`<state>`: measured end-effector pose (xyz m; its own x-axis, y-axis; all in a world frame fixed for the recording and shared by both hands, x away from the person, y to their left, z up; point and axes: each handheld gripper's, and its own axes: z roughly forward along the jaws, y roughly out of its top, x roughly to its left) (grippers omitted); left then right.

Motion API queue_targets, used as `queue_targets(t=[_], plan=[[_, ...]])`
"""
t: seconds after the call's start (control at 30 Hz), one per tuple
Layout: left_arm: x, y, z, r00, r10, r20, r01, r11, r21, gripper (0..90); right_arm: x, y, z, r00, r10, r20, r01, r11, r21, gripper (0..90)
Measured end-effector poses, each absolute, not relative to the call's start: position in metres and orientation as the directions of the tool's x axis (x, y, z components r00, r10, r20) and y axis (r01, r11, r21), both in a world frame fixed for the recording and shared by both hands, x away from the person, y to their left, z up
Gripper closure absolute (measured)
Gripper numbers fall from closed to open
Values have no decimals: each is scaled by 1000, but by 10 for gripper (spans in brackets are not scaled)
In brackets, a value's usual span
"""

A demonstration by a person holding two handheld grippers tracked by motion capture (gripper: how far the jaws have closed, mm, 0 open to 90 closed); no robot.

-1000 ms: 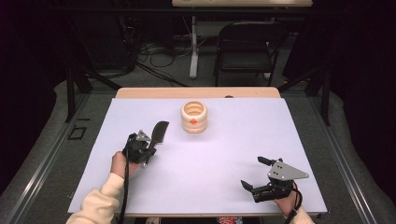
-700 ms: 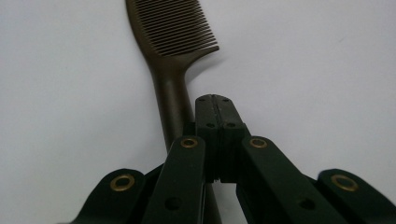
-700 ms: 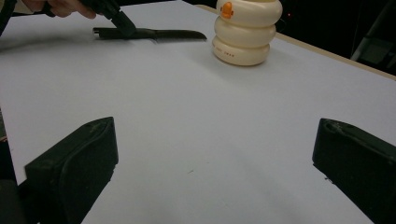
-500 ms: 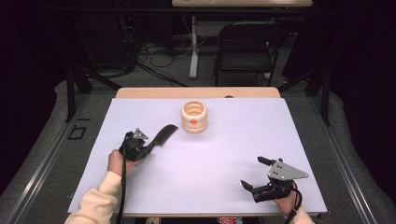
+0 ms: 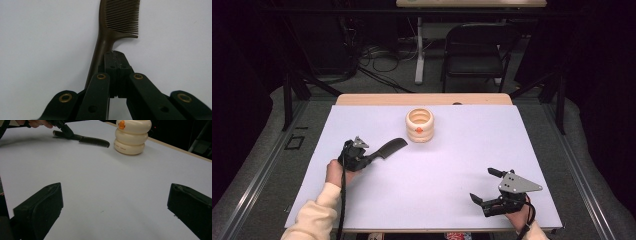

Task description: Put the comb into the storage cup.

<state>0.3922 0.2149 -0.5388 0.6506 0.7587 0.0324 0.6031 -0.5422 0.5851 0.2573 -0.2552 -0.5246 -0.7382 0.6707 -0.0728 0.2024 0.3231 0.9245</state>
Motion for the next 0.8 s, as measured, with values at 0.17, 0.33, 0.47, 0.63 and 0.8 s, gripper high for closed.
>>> queue_targets(t=[0.17, 0.33, 0.47, 0.63, 0.8], plan=[[391, 214, -536, 675, 738, -6, 600, -544, 587, 868, 257, -255, -525, -738, 671, -74, 202, 325, 924, 0], [386, 211, -527, 696, 718, -7, 568, -543, 619, 777, 257, -255, -525, -740, 669, -71, 208, 328, 922, 0], [385, 210, -520, 705, 709, -16, 559, -543, 627, 682, 257, -255, -525, -739, 670, -69, 209, 325, 922, 0], [385, 212, -513, 693, 721, -7, 563, -535, 630, 520, 258, -255, -525, -740, 670, -67, 211, 324, 922, 0], [386, 217, -507, 673, 739, 22, 564, -532, 631, 348, 258, -255, -525, -739, 671, -66, 212, 325, 922, 0]])
